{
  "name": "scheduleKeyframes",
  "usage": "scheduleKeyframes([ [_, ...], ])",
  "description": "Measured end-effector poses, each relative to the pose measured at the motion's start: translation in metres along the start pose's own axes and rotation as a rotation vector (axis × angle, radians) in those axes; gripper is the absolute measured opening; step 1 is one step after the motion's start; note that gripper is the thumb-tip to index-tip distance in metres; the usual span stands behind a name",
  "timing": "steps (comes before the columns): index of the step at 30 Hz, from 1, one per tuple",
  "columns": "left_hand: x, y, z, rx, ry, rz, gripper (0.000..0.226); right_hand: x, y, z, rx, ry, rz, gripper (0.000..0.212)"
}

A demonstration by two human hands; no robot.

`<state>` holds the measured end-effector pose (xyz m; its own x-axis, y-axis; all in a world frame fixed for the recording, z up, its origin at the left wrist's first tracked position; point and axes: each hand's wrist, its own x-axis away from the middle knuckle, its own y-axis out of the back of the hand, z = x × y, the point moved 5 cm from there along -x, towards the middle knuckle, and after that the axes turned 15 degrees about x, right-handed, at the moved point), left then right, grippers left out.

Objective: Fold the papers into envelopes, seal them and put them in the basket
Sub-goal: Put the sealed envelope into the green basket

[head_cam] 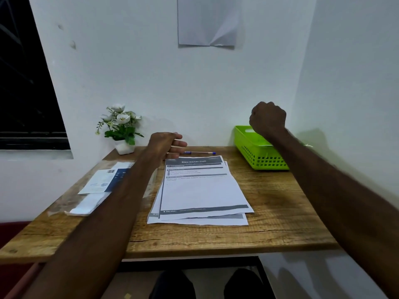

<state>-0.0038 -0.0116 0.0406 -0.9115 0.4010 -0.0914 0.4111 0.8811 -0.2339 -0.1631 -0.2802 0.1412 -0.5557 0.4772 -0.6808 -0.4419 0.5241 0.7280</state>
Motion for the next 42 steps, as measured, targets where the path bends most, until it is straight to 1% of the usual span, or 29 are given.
scheduleKeyframes([
  [3,-0.001,0.002,0.001,-0.025,-0.002,-0.007,0.023,0.003,0.012,-0.001,-0.156,-0.096,-0.17,0.026],
  [5,-0.004,0.006,0.003,-0.067,-0.034,-0.017,0.021,0.009,0.02,0.011,-0.245,-0.074,-0.19,0.028],
  [7,-0.007,0.012,0.004,-0.229,-0.126,-0.038,0.016,0.017,0.022,0.031,-0.347,0.008,-0.107,0.027],
  [9,-0.01,0.018,0.005,-0.533,-0.211,-0.098,0.013,0.027,0.018,0.055,-0.42,0.115,0.06,0.025],
  [10,-0.01,0.021,0.005,-0.672,-0.226,-0.129,0.014,0.033,0.013,0.066,-0.444,0.162,0.153,0.023],
  [12,-0.011,0.024,0.009,-0.804,-0.199,-0.136,0.019,0.042,0.0,0.087,-0.49,0.235,0.309,0.02],
  [14,-0.014,0.026,0.014,-0.831,-0.158,-0.099,0.027,0.052,-0.018,0.1,-0.485,0.28,0.43,0.025],
  [16,-0.017,0.028,0.018,-0.851,-0.127,-0.062,0.032,0.061,-0.036,0.105,-0.46,0.27,0.481,0.03],
  [19,-0.021,0.03,0.022,-0.882,-0.101,-0.027,0.037,0.074,-0.056,0.1,-0.459,0.188,0.424,0.03],
  [24,-0.022,0.028,0.03,-0.976,-0.072,-0.005,0.051,0.075,-0.064,0.085,-0.495,0.123,0.318,0.032],
  [25,-0.021,0.028,0.03,-0.989,-0.074,-0.006,0.052,0.075,-0.066,0.083,-0.508,0.121,0.321,0.03],
  [27,-0.021,0.028,0.03,-1.011,-0.085,-0.005,0.051,0.077,-0.072,0.086,-0.495,0.154,0.38,0.026],
  [30,-0.022,0.028,0.031,-1.031,-0.085,0.008,0.052,0.08,-0.081,0.092,-0.398,0.235,0.47,0.013],
  [31,-0.022,0.028,0.031,-1.025,-0.085,0.01,0.054,0.081,-0.083,0.093,-0.367,0.261,0.48,0.013],
  [32,-0.023,0.029,0.031,-1.01,-0.085,0.007,0.058,0.081,-0.084,0.094,-0.343,0.283,0.484,0.02],
  [34,-0.023,0.031,0.031,-0.968,-0.082,-0.008,0.067,0.083,-0.084,0.096,-0.305,0.316,0.486,0.043],
  [35,-0.023,0.032,0.032,-0.947,-0.08,-0.011,0.071,0.082,-0.084,0.096,-0.292,0.326,0.483,0.05],
  [38,-0.025,0.033,0.034,-0.896,-0.04,-0.009,0.088,0.081,-0.085,0.097,-0.296,0.327,0.492,0.057],
  [42,-0.024,0.031,0.035,-0.92,-0.02,-0.004,0.093,0.081,-0.084,0.096,-0.301,0.321,0.494,0.062],
])
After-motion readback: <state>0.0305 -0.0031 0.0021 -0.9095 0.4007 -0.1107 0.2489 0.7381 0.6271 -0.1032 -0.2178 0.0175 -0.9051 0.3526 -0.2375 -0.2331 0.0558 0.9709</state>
